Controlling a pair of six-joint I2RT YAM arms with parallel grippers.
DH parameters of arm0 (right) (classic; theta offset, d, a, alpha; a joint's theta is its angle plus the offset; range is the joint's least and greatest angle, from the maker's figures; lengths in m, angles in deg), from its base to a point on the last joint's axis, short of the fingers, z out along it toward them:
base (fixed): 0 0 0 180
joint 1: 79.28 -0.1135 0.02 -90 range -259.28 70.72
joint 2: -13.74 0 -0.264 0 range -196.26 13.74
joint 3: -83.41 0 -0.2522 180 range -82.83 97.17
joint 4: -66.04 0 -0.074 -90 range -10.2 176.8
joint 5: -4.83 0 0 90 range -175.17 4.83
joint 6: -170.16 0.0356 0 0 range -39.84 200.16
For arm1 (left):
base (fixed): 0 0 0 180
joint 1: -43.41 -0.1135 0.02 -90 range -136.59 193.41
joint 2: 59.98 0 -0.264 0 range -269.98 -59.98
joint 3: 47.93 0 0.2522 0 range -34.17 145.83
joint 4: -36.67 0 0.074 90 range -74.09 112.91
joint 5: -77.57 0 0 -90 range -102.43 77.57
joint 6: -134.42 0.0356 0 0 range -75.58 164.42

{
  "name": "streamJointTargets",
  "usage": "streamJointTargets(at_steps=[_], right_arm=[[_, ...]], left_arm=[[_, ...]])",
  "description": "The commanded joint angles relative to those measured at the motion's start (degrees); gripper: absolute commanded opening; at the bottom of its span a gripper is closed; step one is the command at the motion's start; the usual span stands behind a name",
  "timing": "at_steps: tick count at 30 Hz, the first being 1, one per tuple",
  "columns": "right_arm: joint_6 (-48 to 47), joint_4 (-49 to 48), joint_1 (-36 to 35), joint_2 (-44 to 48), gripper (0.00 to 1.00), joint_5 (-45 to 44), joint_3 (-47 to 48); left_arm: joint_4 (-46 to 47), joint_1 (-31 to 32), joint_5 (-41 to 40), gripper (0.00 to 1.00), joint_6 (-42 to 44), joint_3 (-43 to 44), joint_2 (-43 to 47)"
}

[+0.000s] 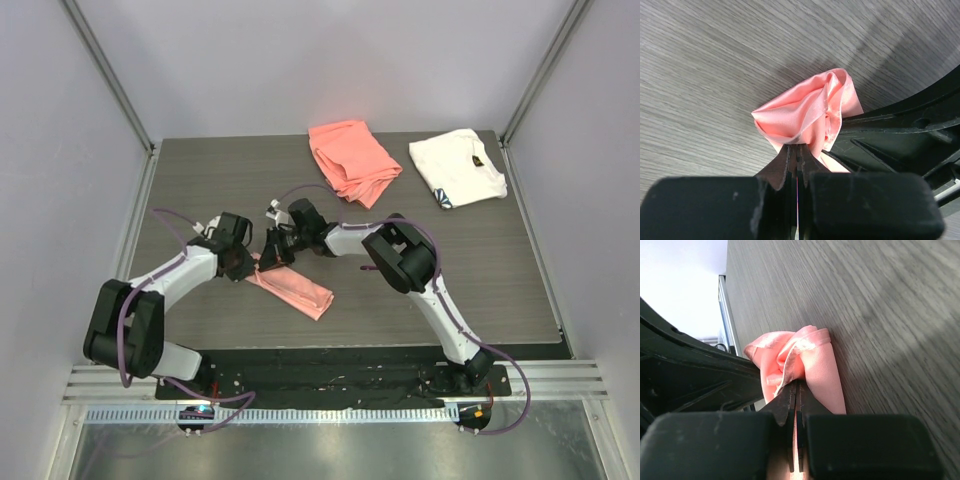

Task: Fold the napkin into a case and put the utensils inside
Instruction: Stuff the top corner of the smaller-rectangle-folded napkin into the folded napkin.

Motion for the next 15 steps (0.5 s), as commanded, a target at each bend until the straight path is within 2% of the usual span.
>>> streamJointTargets(at_steps=[1,4,7,11,14,15], right_arm=[[-4.4,4.1,0.2,1.6,0.04,-2.9,-1.7],[-4.5,4.3,0.8,2.7,0.05,-2.3,-2.3],[-5.0,4.3,1.1,4.6,0.07,-2.4,-2.8],[-4.6,4.3,1.1,5.8,0.12,-2.4,-2.4],[-4.7,4.4,1.4,6.8,0.15,-2.7,-2.3],[-4.9,4.8,1.5,7.1,0.16,-2.9,-2.2]], left_arm=[[-1.2,-1.1,-2.4,0.02,1.2,0.4,4.8],[-3.6,-4.6,-1.2,0.06,1.7,0.2,7.4],[-3.3,-7.6,1.4,0.05,2.9,0.1,7.1],[-0.9,-8.0,3.9,0.05,3.3,0.3,4.6],[1.7,-8.0,6.1,0.10,3.6,-0.3,2.7],[2.5,-8.0,6.7,0.15,3.6,-0.5,2.6]])
